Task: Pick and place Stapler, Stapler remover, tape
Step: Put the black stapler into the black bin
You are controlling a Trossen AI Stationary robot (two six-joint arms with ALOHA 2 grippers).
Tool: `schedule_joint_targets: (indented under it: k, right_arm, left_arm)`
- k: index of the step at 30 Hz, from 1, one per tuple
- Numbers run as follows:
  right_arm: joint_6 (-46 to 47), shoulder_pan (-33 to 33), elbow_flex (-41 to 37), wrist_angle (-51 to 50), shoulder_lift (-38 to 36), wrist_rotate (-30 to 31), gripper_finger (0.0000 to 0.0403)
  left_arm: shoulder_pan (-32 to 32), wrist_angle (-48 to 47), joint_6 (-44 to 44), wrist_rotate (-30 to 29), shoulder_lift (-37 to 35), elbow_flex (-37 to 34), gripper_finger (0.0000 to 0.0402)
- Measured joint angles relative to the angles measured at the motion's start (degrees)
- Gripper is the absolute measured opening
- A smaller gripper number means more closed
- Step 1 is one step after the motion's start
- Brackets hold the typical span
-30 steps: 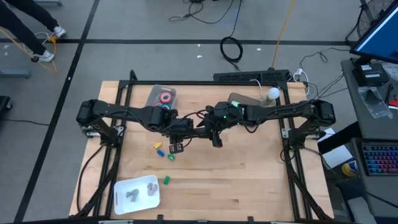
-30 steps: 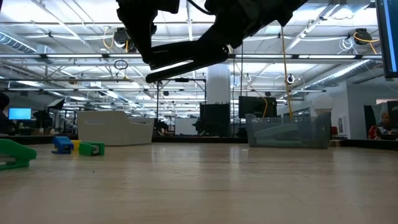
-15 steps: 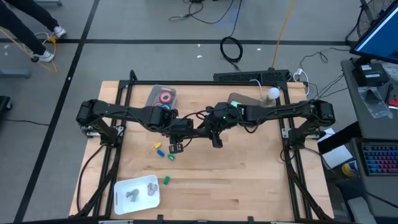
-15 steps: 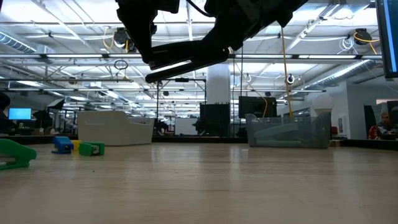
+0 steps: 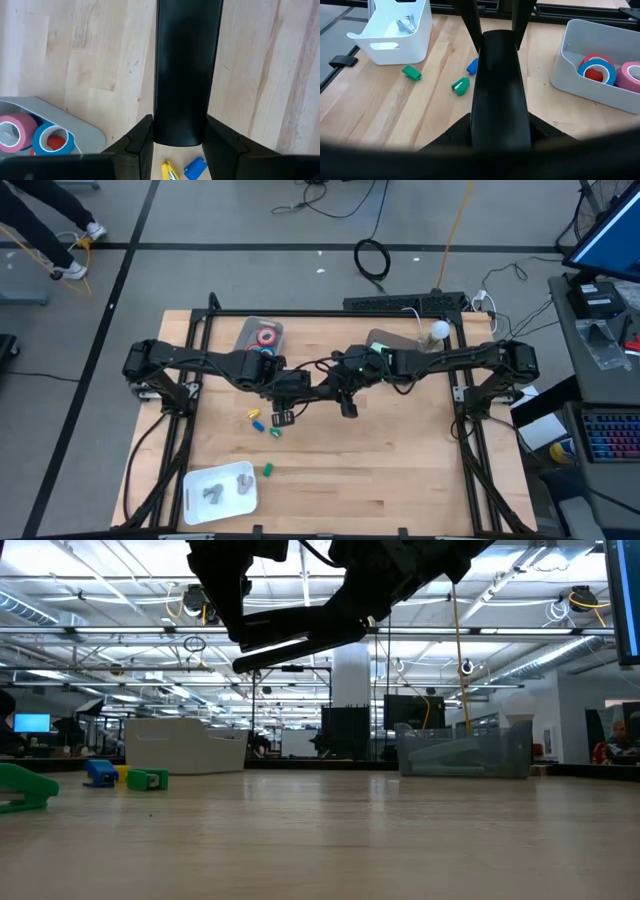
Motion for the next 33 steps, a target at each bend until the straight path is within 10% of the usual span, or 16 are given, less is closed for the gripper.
schedule_joint_targets:
  k: [6,18,33]
  right_arm:
    - [0.44,0.23,-0.02,-0.02,0.0,-0.02,0.0134]
    - [1.3,0.27,-0.07,-1.07,0.0,0.24,0.0133]
    - [-1.96,-1.61,-0.09,-18.55,-7.04,16.28,0.0133]
  left_arm:
    - [0.0,0.01,-0.14,0.17,0.0,0.0,0.0138]
    - [0.59,-6.39,-1.62,-0.96,-0.48,0.0,0.0303]
    - [0.24,-12.7,-7.69,-9.35,-5.61,-0.02,0.0307]
